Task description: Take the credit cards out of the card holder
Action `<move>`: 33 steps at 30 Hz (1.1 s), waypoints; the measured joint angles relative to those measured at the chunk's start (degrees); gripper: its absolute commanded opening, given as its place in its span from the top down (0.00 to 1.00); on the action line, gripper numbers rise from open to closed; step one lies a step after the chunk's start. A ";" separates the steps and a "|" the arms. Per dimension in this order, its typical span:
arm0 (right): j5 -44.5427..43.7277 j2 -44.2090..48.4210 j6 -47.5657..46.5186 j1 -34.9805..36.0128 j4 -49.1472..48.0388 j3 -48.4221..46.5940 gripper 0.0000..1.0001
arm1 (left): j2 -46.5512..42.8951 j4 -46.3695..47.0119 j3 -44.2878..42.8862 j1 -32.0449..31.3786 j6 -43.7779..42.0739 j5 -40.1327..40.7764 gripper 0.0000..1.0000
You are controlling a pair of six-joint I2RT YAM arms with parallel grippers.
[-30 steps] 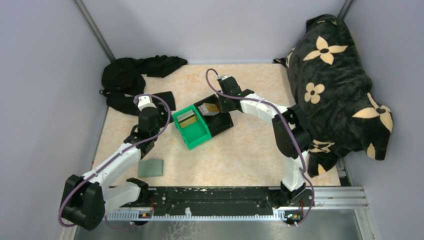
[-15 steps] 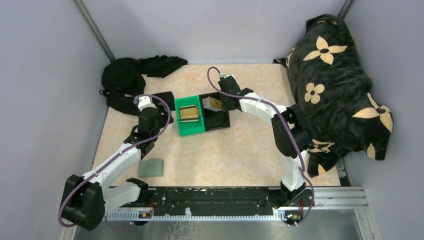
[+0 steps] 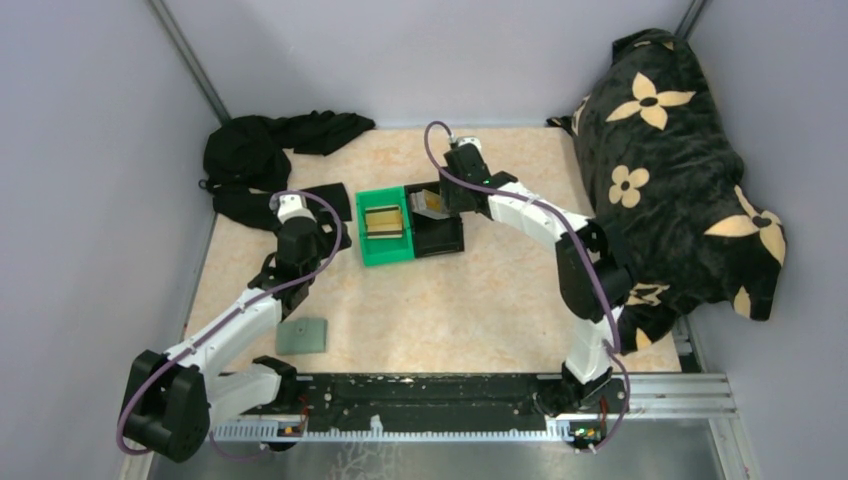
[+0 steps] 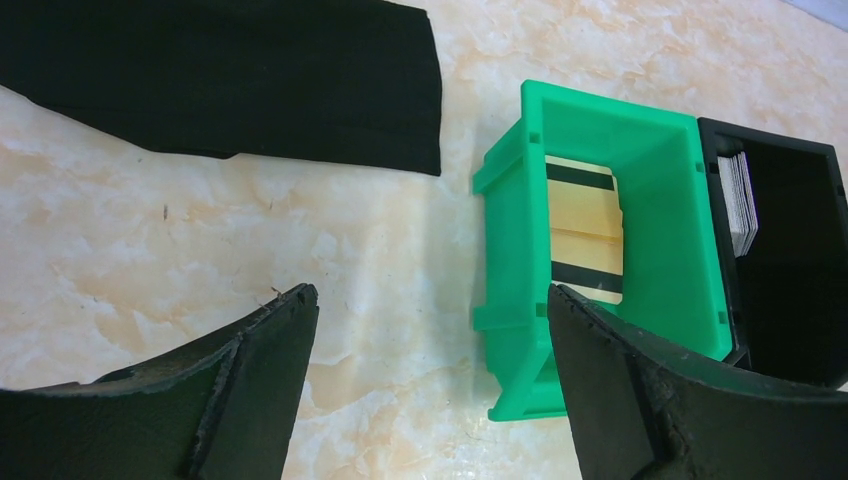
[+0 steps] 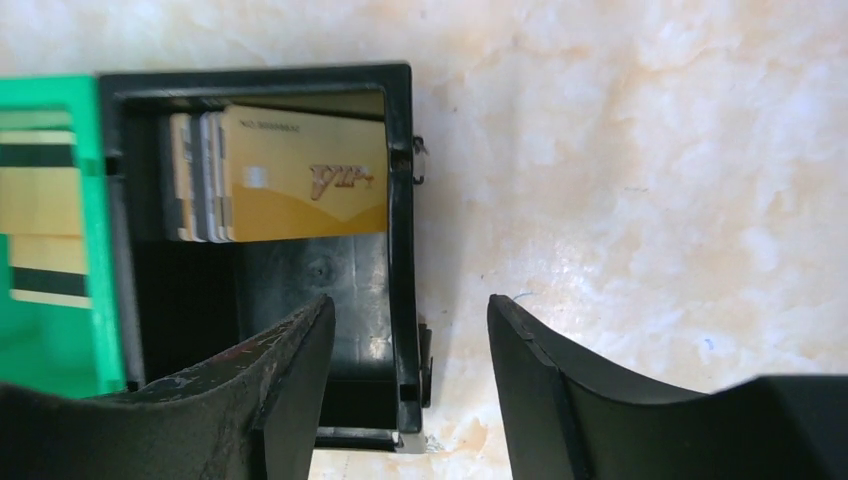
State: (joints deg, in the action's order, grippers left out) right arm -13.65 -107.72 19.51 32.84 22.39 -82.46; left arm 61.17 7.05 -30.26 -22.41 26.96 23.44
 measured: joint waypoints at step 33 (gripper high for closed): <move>13.77 -18.53 -1.68 13.64 4.04 -19.34 1.00 | -5.68 -7.17 0.94 0.02 6.97 7.02 0.10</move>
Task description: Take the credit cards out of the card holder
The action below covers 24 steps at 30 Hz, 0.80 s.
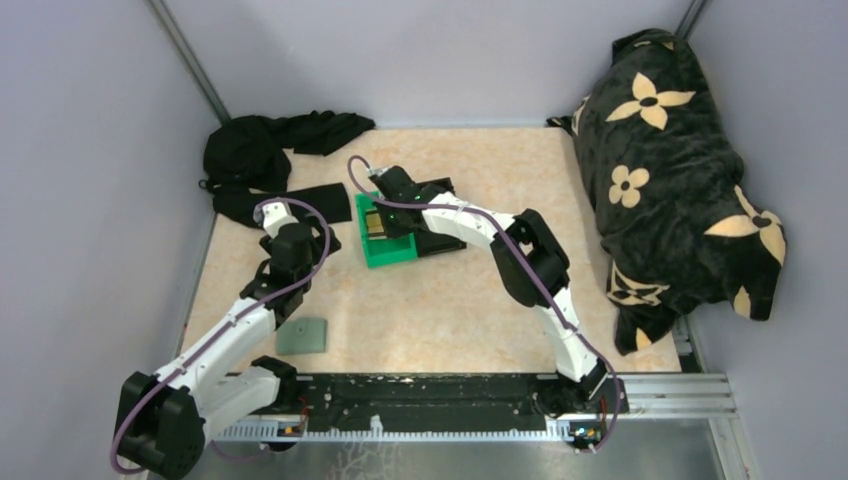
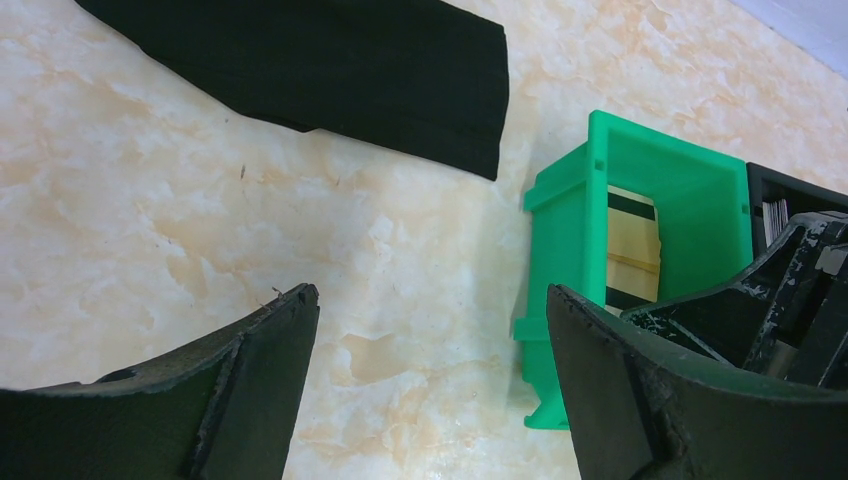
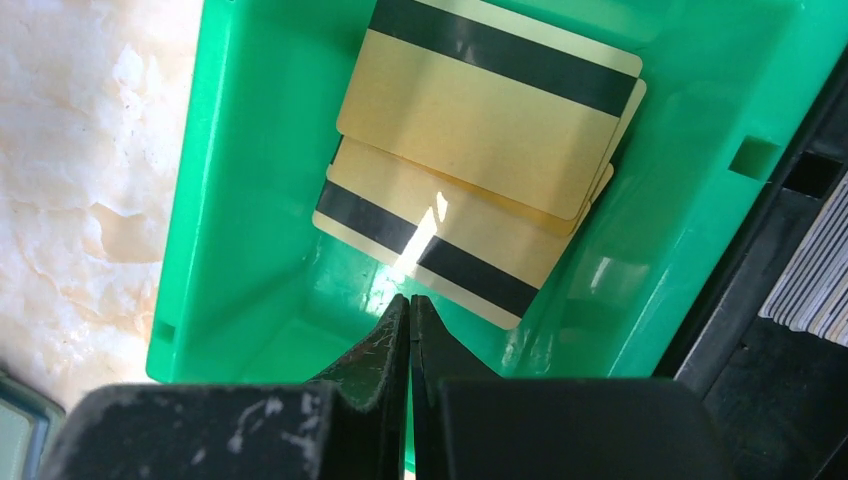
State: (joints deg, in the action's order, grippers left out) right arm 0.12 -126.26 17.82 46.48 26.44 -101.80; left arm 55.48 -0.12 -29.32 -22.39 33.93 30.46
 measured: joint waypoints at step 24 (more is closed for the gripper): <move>-4.17 -4.33 -2.73 5.03 4.15 -6.97 1.00 | 1.86 0.22 0.02 0.00 -0.26 -0.04 0.10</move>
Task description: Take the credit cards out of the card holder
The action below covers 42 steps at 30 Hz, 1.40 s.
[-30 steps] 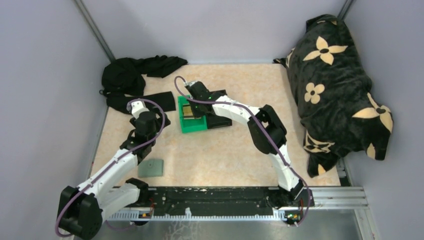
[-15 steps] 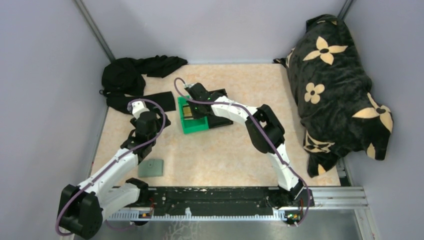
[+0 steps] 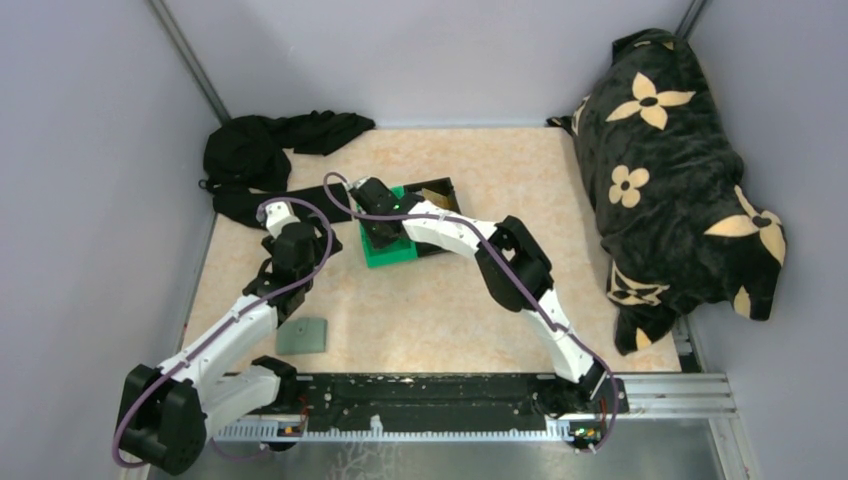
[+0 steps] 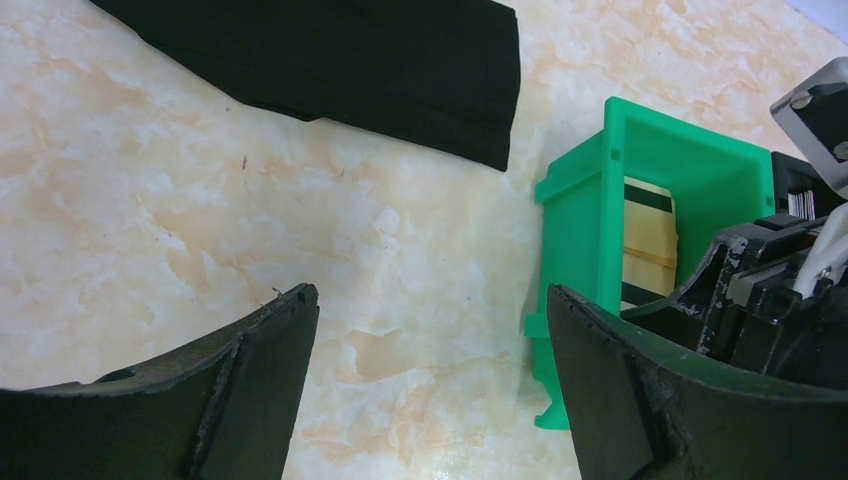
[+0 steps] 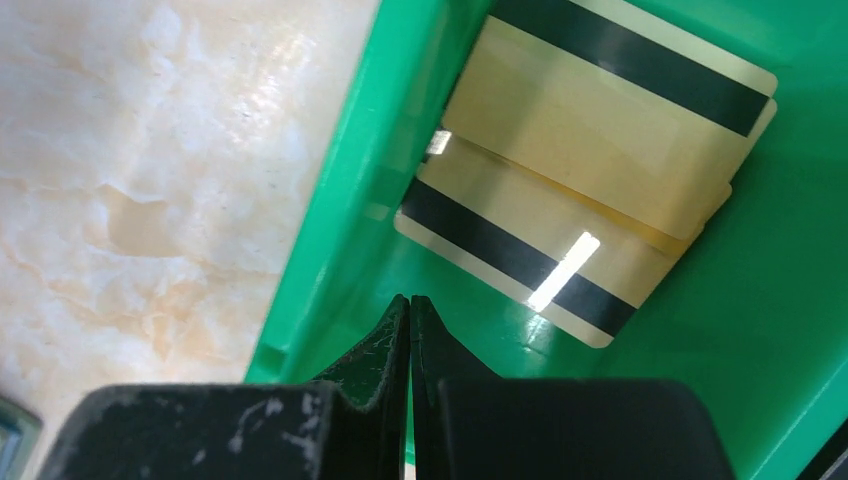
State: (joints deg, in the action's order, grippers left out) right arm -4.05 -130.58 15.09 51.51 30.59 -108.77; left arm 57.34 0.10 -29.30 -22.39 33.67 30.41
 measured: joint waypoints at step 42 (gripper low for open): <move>-6.51 5.88 0.09 -3.72 -6.64 9.14 0.85 | 1.18 0.63 0.74 0.00 0.17 -1.33 0.00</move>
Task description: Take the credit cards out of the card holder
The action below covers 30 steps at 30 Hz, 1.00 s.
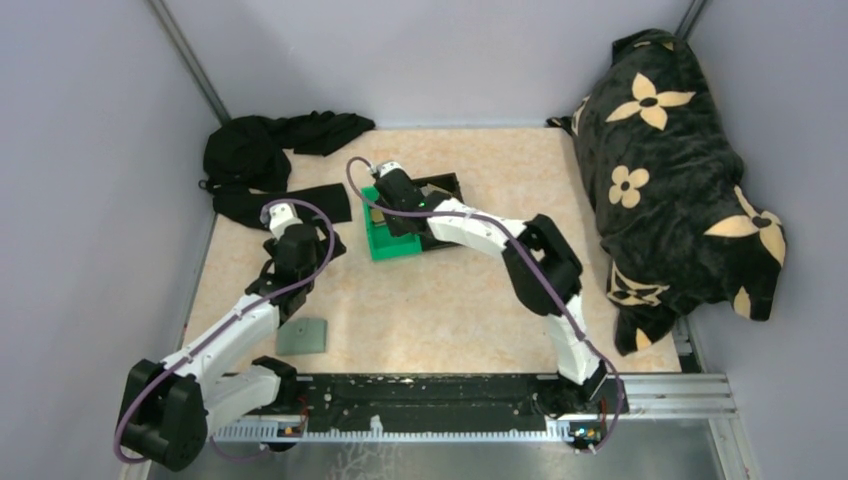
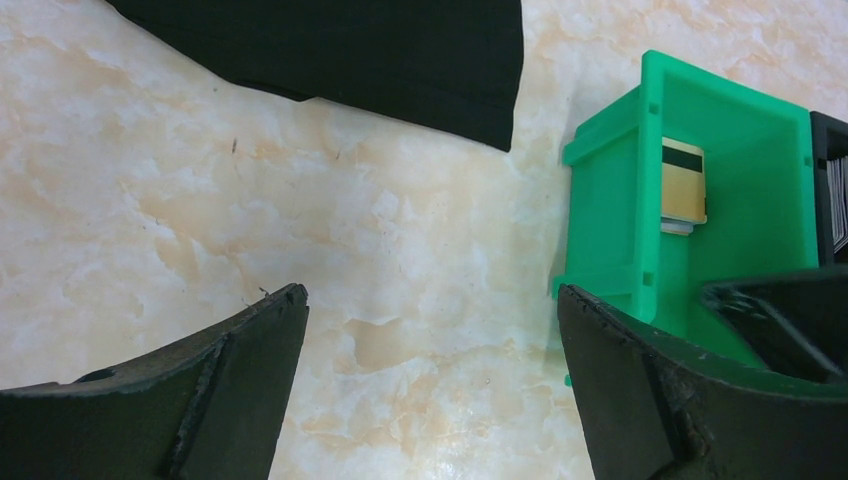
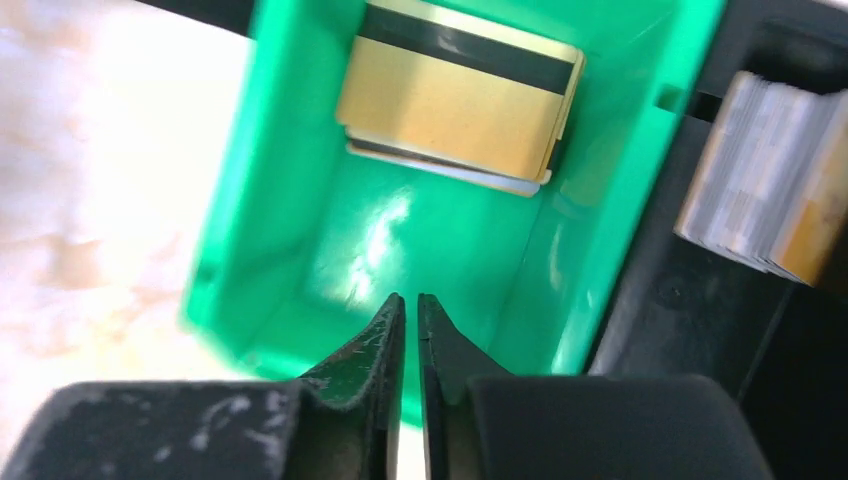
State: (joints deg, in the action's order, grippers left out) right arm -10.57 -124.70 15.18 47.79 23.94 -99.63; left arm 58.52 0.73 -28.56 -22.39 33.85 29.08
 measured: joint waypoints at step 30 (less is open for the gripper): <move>37.92 17.35 -6.56 11.82 -18.18 22.01 0.28 | -4.66 -34.62 -17.33 24.24 22.38 -10.49 0.00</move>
State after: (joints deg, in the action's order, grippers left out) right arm 27.35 -107.35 8.62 59.61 5.76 -77.62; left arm 53.87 -33.89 -45.89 1.85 56.23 18.59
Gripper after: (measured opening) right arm 0.722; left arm 0.997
